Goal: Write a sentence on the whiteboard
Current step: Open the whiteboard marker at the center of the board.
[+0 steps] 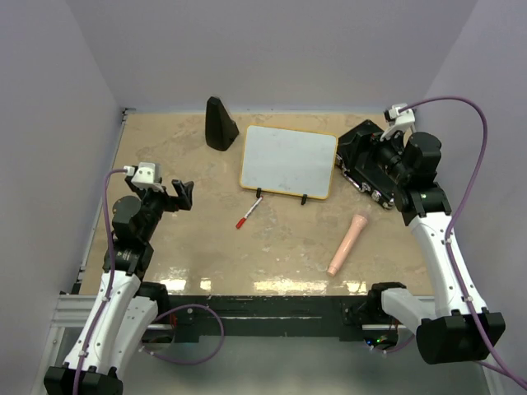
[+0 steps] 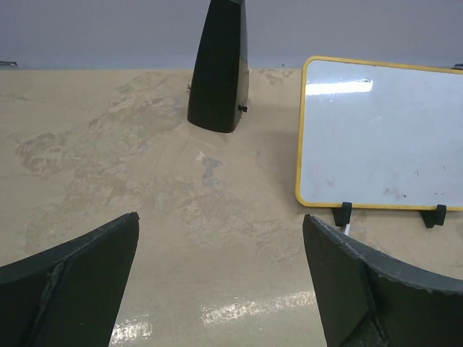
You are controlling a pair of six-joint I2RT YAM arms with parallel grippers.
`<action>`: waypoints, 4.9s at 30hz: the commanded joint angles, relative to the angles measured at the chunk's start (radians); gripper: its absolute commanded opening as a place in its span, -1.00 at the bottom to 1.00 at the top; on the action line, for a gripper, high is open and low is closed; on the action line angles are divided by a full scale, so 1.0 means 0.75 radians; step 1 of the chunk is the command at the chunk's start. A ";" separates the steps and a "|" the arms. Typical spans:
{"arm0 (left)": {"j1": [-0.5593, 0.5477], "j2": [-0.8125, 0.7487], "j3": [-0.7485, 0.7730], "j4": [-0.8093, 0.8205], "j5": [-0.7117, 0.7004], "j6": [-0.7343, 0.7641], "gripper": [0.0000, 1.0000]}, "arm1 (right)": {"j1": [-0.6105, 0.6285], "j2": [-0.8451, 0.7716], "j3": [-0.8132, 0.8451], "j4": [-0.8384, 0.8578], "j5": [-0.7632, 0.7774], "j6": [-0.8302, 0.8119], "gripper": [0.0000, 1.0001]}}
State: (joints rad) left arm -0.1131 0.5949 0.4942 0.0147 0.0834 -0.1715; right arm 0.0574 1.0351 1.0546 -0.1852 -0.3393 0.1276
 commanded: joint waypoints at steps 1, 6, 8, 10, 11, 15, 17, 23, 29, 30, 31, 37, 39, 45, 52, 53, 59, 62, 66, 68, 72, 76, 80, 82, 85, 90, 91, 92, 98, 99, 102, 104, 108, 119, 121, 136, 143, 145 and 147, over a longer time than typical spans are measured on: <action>0.008 0.000 0.014 0.097 0.081 0.014 1.00 | -0.009 -0.002 0.009 0.055 -0.032 0.018 0.98; 0.008 0.023 0.016 0.103 0.126 0.006 1.00 | -0.009 -0.016 -0.013 0.055 -0.149 -0.008 0.98; 0.006 0.029 0.020 0.103 0.148 0.004 1.00 | -0.009 -0.026 -0.023 0.057 -0.177 -0.017 0.98; 0.008 0.039 0.020 0.103 0.165 0.000 1.00 | -0.007 -0.034 -0.032 0.059 -0.194 -0.039 0.98; 0.008 0.045 0.020 0.103 0.183 -0.004 1.00 | -0.009 -0.038 -0.034 0.061 -0.228 -0.047 0.98; -0.003 0.109 0.034 0.089 0.234 -0.062 1.00 | -0.009 -0.061 -0.091 0.077 -0.445 -0.229 0.97; -0.003 0.220 0.120 -0.073 0.251 -0.186 0.92 | -0.009 -0.063 -0.136 0.059 -0.553 -0.295 0.98; -0.129 0.426 0.275 -0.360 0.270 -0.242 0.79 | -0.009 -0.059 -0.222 -0.019 -0.695 -0.467 0.98; -0.386 0.605 0.392 -0.537 0.100 -0.213 0.62 | -0.009 -0.010 -0.248 -0.072 -0.742 -0.565 0.98; -0.422 0.632 0.398 -0.537 0.069 -0.215 0.60 | -0.009 -0.004 -0.246 -0.111 -0.746 -0.618 0.97; -0.456 0.663 0.411 -0.547 0.030 -0.213 0.53 | -0.007 0.006 -0.240 -0.119 -0.760 -0.630 0.97; -0.681 0.988 0.611 -0.682 -0.170 -0.172 0.38 | -0.009 0.041 -0.212 -0.250 -0.797 -0.792 0.97; -0.729 1.111 0.680 -0.721 -0.199 -0.158 0.33 | -0.009 0.037 -0.204 -0.307 -0.859 -0.875 0.97; -0.772 1.379 0.875 -0.778 -0.213 -0.097 0.11 | -0.009 0.019 -0.230 -0.293 -0.922 -0.902 0.92; -0.772 1.598 1.061 -0.852 -0.166 0.014 -0.12 | -0.009 0.005 -0.242 -0.291 -0.940 -0.919 0.90; -0.770 1.646 1.075 -0.858 -0.160 0.020 -0.14 | -0.009 0.002 -0.242 -0.293 -0.942 -0.919 0.90; -0.772 1.780 1.167 -0.877 -0.179 0.051 -0.25 | -0.009 0.000 -0.246 -0.295 -0.961 -0.921 0.92; -0.770 1.818 1.210 -0.897 -0.193 0.063 -0.27 | -0.009 0.004 -0.248 -0.295 -0.963 -0.923 0.92; -0.770 1.862 1.249 -0.917 -0.185 0.083 -0.35 | -0.009 0.009 -0.246 -0.301 -0.967 -0.929 0.92; -0.768 1.872 1.251 -0.917 -0.177 0.085 -0.40 | -0.009 0.009 -0.246 -0.303 -0.967 -0.935 0.92; -0.768 1.882 1.237 -0.920 -0.173 0.088 -0.63 | -0.009 0.011 -0.240 -0.324 -0.989 -0.947 0.93; -0.770 1.845 1.172 -0.907 -0.126 0.104 -0.98 | -0.009 0.013 -0.234 -0.358 -1.030 -0.982 0.93; -0.772 1.747 1.086 -0.879 -0.072 0.114 -1.00 | -0.007 0.013 -0.236 -0.379 -1.041 -1.003 0.94; -0.770 1.656 1.027 -0.842 -0.058 0.110 -1.00 | -0.009 0.019 -0.236 -0.383 -1.049 -1.005 0.94; -0.772 1.519 0.963 -0.765 -0.032 0.090 -1.00 | -0.009 0.033 -0.238 -0.393 -1.081 -1.013 0.95; -0.770 1.351 0.865 -0.566 0.028 0.010 -1.00 | -0.005 0.066 -0.255 -0.367 -1.171 -0.968 0.95; -0.770 1.316 0.855 -0.537 0.056 -0.027 -1.00 | -0.003 0.070 -0.263 -0.350 -1.176 -0.950 0.95; -0.770 1.297 0.844 -0.507 0.077 -0.045 -1.00 | 0.003 0.070 -0.273 -0.269 -1.178 -0.862 0.95; -0.770 1.172 0.706 -0.045 0.287 -0.337 -1.00 | 0.097 0.092 -0.410 0.186 -1.159 -0.366 0.93; -0.770 1.158 0.655 0.148 0.312 -0.387 -1.00 | 0.128 0.099 -0.428 0.240 -1.133 -0.281 0.93; -0.772 1.138 0.573 0.443 0.361 -0.595 -1.00 | 0.171 0.117 -0.502 0.545 -1.006 0.062 0.91; -0.776 1.146 0.524 0.565 0.359 -0.663 -1.00 | 0.195 0.107 -0.541 0.670 -0.886 0.251 0.91; -0.800 1.182 0.458 0.837 0.310 -0.814 -1.00 | 0.204 0.090 -0.574 0.724 -0.693 0.388 0.95; -0.880 1.262 0.462 0.989 0.177 -0.909 -1.00 | 0.253 0.211 -0.578 0.740 -0.623 0.425 0.69; -0.888 1.264 0.462 0.993 0.149 -0.913 -1.00 | 0.255 0.215 -0.580 0.744 -0.638 0.429 0.55; -0.892 1.275 0.464 1.001 0.075 -0.931 -1.00 | 0.263 0.203 -0.566 0.758 -0.754 0.401 -0.85; -0.890 0.993 0.354 0.860 -0.033 -0.796 0.32 | 0.261 0.144 -0.429 0.350 -0.701 -0.342 -1.00; -0.884 0.856 0.329 0.703 -0.060 -0.729 0.57 | 0.261 0.117 -0.382 0.180 -0.713 -0.501 -1.00; -0.878 0.764 0.307 0.588 -0.060 -0.682 0.74 | 0.263 0.089 -0.353 0.064 -0.707 -0.660 -1.00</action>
State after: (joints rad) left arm -0.7799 1.3373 0.7414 0.5694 0.0914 -0.7891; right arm 0.2531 1.1633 0.7025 0.0811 -0.8585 -0.0082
